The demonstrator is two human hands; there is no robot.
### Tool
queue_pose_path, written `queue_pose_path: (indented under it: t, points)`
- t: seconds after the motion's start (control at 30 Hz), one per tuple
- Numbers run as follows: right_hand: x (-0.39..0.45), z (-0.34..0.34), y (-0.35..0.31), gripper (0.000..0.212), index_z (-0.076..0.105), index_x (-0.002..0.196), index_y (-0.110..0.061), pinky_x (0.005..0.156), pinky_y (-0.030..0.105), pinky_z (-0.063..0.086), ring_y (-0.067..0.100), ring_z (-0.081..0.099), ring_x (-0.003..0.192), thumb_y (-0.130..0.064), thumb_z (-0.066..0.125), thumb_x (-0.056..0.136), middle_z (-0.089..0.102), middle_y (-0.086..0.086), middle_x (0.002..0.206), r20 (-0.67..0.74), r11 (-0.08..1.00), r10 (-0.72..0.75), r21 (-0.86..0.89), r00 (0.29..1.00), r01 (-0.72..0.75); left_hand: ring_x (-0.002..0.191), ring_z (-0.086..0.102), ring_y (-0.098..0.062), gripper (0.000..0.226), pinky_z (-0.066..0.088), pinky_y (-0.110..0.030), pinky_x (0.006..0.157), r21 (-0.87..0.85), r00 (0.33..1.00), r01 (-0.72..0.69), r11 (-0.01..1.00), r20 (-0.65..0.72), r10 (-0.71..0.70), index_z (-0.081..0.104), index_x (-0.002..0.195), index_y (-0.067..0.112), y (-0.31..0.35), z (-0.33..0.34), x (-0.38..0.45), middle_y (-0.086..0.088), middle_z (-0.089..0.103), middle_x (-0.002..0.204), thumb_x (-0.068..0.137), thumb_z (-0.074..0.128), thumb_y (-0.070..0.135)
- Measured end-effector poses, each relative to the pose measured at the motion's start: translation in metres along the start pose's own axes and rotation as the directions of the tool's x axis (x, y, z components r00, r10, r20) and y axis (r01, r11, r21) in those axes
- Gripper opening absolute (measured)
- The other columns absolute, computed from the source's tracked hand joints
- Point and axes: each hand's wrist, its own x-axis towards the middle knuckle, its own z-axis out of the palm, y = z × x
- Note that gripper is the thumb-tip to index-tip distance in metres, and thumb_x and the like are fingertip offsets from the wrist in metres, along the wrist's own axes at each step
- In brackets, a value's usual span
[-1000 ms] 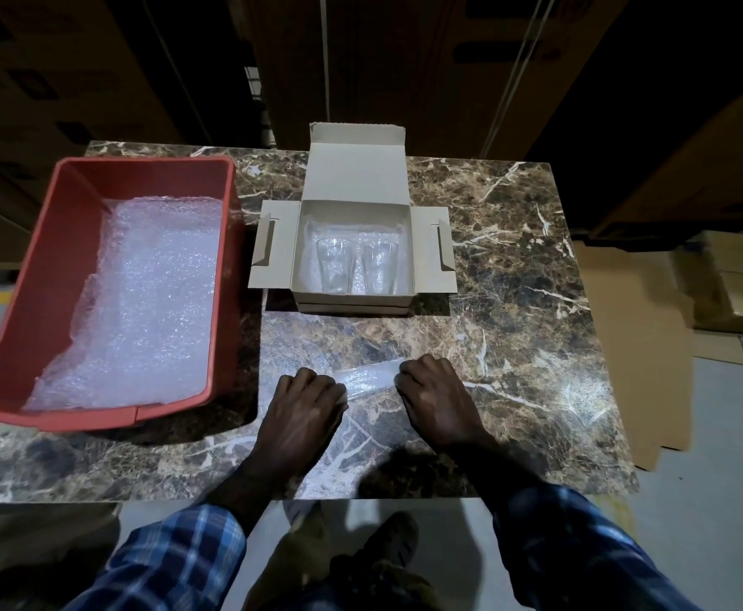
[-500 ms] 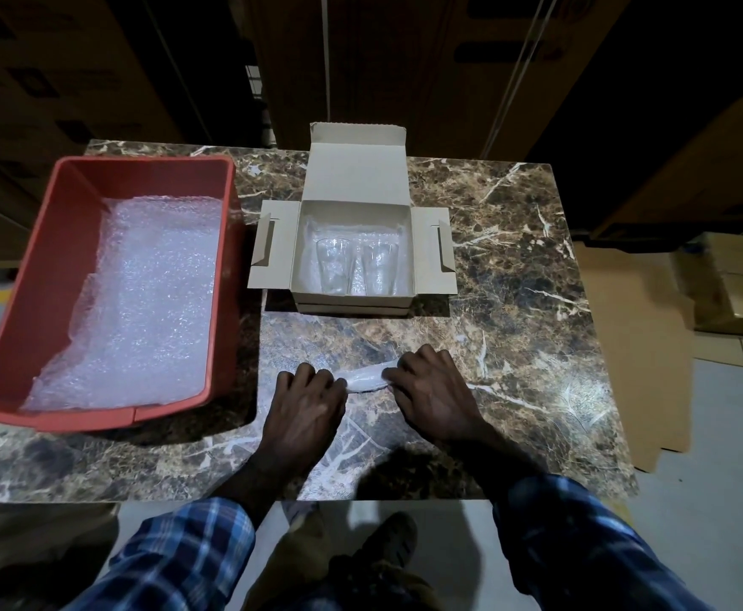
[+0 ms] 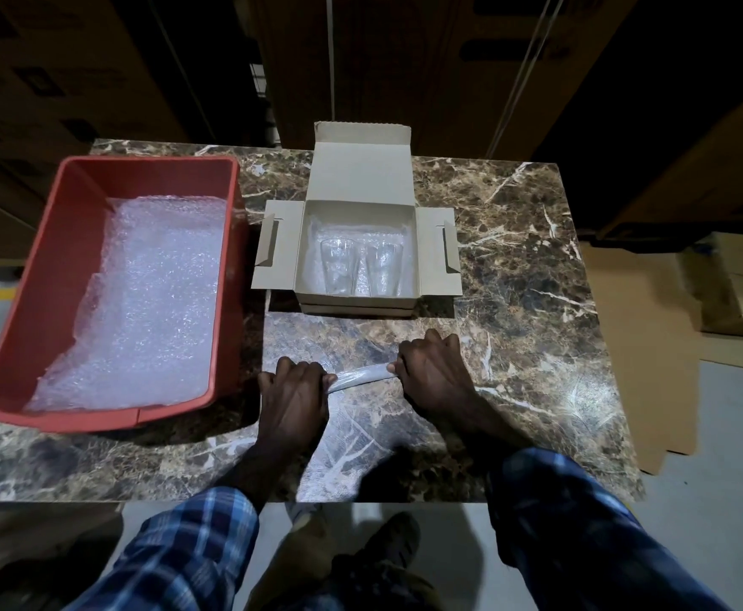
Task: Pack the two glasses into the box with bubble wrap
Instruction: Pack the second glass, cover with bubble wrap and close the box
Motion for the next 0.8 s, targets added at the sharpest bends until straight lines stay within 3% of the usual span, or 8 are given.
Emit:
queue_pose_path:
  t: [0.13, 0.27, 0.33, 0.43, 0.53, 0.63, 0.73, 0.8]
  points:
    - [0.001, -0.003, 0.006, 0.034, 0.059, 0.078, -0.019, 0.070, 0.039, 0.017, 0.026, 0.052, 0.083, -0.049, 0.056, 0.093, 0.067, 0.001, 0.074, 0.013, 0.998, 0.034, -0.048, 0.999, -0.034, 0.089, 0.048, -0.020, 0.016, 0.021, -0.037, 0.074, -0.070, 0.999, 0.050, 0.996, 0.011, -0.050, 0.053, 0.085, 0.029, 0.000, -0.004, 0.006, 0.010, 0.059, 0.075, 0.095, 0.058, 0.039]
    - [0.000, -0.001, 0.002, 0.027, 0.055, 0.085, -0.019, 0.070, 0.039, 0.018, 0.028, 0.053, 0.083, -0.045, 0.063, 0.090, 0.067, 0.000, 0.073, -0.021, 0.997, 0.078, -0.027, 0.997, -0.078, 0.090, 0.048, -0.022, 0.013, 0.023, -0.037, 0.073, -0.106, 0.999, 0.049, 0.993, 0.017, -0.047, 0.060, 0.084, 0.029, -0.003, -0.008, 0.006, 0.009, 0.062, 0.077, 0.093, 0.064, 0.038]
    - [0.001, -0.002, 0.000, 0.026, 0.054, 0.088, -0.020, 0.071, 0.039, 0.023, 0.028, 0.053, 0.087, -0.043, 0.065, 0.089, 0.067, 0.000, 0.077, -0.005, 0.995, 0.104, 0.003, 0.995, -0.104, 0.088, 0.049, -0.024, 0.003, 0.025, -0.037, 0.073, -0.068, 0.997, -0.053, 0.996, -0.066, 0.048, 0.066, 0.090, 0.030, -0.005, -0.010, 0.002, 0.009, 0.061, 0.085, 0.091, 0.065, 0.033]
    - [0.002, -0.002, -0.003, 0.027, 0.059, 0.092, -0.018, 0.070, 0.039, 0.030, 0.028, 0.055, 0.086, -0.037, 0.074, 0.081, 0.066, 0.003, 0.084, -0.003, 0.992, 0.120, -0.030, 0.993, -0.120, 0.093, 0.051, -0.026, 0.011, 0.029, -0.040, 0.076, -0.010, 0.953, -0.249, 0.968, -0.180, 0.243, 0.069, 0.100, 0.028, 0.001, -0.013, -0.005, 0.006, 0.062, 0.100, 0.089, 0.071, 0.031]
    - [-0.002, 0.006, -0.009, 0.023, 0.061, 0.091, -0.015, 0.067, 0.036, 0.030, 0.026, 0.050, 0.080, -0.014, 0.077, 0.074, 0.061, 0.004, 0.085, -0.077, 0.998, 0.051, -0.038, 0.996, -0.054, 0.097, 0.054, -0.025, 0.020, 0.032, -0.043, 0.081, 0.031, 0.918, -0.358, 0.933, -0.170, 0.357, 0.068, 0.111, 0.025, 0.011, -0.015, -0.009, 0.006, 0.065, 0.107, 0.093, 0.068, 0.034]
    - [-0.003, 0.013, -0.013, 0.032, 0.062, 0.095, -0.013, 0.068, 0.037, 0.031, 0.025, 0.048, 0.081, 0.003, 0.067, 0.068, 0.059, 0.005, 0.088, -0.105, 0.998, -0.070, 0.000, 0.992, 0.071, 0.095, 0.056, -0.025, 0.029, 0.034, -0.044, 0.081, 0.057, 0.922, -0.371, 0.927, -0.096, 0.375, 0.067, 0.115, 0.023, 0.014, -0.010, -0.009, 0.005, 0.066, 0.107, 0.089, 0.072, 0.036]
    - [-0.006, 0.014, -0.012, 0.026, 0.066, 0.100, -0.011, 0.072, 0.039, 0.035, 0.027, 0.051, 0.085, -0.001, 0.060, 0.077, 0.060, 0.006, 0.094, -0.095, 0.991, -0.130, -0.002, 0.987, 0.130, 0.091, 0.055, -0.026, 0.024, 0.034, -0.043, 0.079, 0.043, 0.937, -0.337, 0.940, -0.083, 0.340, 0.067, 0.112, 0.022, 0.012, -0.007, -0.007, 0.004, 0.067, 0.103, 0.091, 0.070, 0.032]
    - [-0.014, 0.013, -0.011, 0.016, 0.067, 0.099, -0.012, 0.076, 0.041, 0.035, 0.027, 0.053, 0.088, -0.018, 0.059, 0.086, 0.061, 0.005, 0.097, -0.111, 0.990, -0.140, 0.011, 0.984, 0.143, 0.090, 0.054, -0.027, 0.019, 0.035, -0.043, 0.077, 0.059, 0.941, -0.328, 0.943, -0.070, 0.331, 0.066, 0.110, 0.022, 0.011, -0.006, -0.004, 0.004, 0.067, 0.102, 0.095, 0.061, 0.031]
